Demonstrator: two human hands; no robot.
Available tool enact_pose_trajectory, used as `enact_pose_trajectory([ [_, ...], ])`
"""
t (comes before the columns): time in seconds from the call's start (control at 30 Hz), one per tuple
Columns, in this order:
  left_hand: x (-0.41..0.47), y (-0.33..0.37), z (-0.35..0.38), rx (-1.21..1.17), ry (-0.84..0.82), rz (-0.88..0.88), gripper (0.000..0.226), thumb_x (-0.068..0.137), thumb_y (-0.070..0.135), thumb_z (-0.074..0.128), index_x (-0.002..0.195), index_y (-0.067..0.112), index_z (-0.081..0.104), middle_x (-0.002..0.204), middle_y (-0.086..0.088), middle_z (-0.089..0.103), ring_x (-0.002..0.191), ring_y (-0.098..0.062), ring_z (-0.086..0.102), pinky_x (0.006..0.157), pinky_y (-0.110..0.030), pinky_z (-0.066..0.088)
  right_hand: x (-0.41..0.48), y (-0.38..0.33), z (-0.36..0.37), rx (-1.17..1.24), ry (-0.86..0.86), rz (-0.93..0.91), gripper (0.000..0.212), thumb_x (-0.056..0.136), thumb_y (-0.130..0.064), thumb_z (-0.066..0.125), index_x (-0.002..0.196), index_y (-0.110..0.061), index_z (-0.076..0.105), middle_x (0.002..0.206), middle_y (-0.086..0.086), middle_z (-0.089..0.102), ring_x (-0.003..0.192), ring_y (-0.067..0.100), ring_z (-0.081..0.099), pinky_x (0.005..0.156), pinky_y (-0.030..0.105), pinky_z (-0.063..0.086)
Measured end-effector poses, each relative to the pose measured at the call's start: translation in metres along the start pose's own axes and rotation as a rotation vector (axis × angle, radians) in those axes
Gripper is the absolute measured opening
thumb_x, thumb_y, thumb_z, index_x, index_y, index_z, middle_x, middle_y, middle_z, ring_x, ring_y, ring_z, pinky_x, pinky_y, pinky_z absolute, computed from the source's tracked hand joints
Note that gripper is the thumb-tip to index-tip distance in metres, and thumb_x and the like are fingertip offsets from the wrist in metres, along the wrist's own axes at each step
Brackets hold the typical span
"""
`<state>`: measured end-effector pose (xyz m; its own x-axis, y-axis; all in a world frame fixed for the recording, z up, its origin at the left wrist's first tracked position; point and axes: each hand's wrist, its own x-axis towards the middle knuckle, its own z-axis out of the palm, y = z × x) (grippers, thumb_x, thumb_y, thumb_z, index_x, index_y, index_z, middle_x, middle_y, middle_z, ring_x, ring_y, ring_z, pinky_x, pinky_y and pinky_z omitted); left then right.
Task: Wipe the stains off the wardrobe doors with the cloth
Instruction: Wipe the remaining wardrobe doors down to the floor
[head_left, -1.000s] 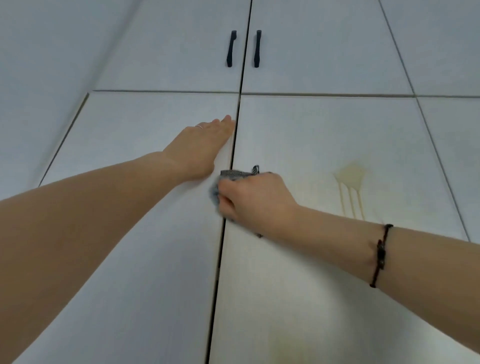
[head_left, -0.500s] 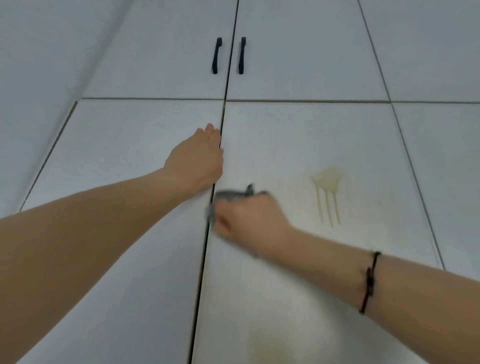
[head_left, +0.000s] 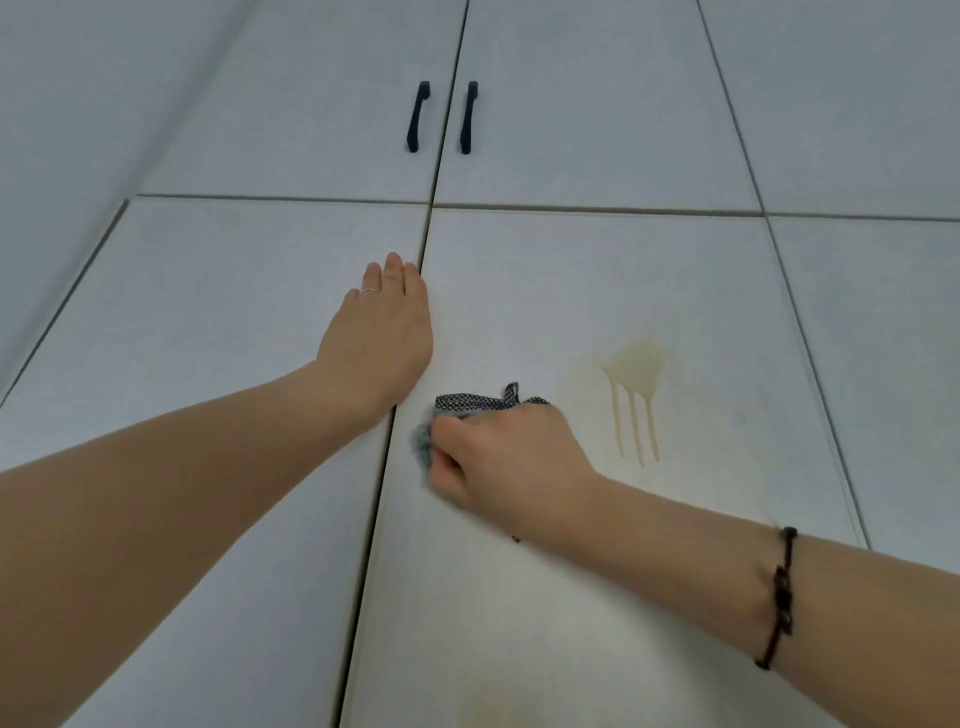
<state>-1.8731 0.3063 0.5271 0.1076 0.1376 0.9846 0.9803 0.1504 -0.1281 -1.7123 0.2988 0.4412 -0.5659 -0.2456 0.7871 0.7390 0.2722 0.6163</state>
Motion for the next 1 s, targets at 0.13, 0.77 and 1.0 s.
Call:
enact_pose_trajectory([
  [0.13,0.002,0.011,-0.002,0.082,-0.001,-0.002,0.066,0.088,-0.003,0.012,0.152,-0.013,0.002,0.159,-0.035,0.008,0.148,-0.047,0.018,0.114,-0.048,0.035,0.064,0.074,-0.015,-0.221,-0.042,0.216,0.023,0.093,-0.036,0.045,0.092,-0.023,0.064,0.076,0.001,0.066,0.068,0.032,0.063,0.059,0.031,0.038],
  [0.77,0.003,0.02,0.003,0.11,-0.045,-0.081,0.063,0.102,0.004,0.035,0.152,-0.012,0.0,0.16,-0.034,0.009,0.148,-0.046,0.02,0.107,-0.043,0.044,0.08,0.105,-0.03,-0.285,0.031,0.542,0.026,0.095,-0.031,0.043,0.09,-0.018,0.065,0.08,0.01,0.068,0.078,0.038,0.067,0.063,0.035,0.04],
  [1.0,0.006,0.026,0.0,0.112,-0.073,-0.115,0.061,0.102,0.002,0.032,0.151,-0.015,0.0,0.158,-0.037,0.01,0.145,-0.051,0.023,0.103,-0.047,0.045,0.03,0.039,-0.005,-0.237,-0.005,0.401,0.019,0.088,-0.03,0.049,0.088,-0.018,0.064,0.075,0.004,0.064,0.062,0.032,0.064,0.063,0.037,0.051],
])
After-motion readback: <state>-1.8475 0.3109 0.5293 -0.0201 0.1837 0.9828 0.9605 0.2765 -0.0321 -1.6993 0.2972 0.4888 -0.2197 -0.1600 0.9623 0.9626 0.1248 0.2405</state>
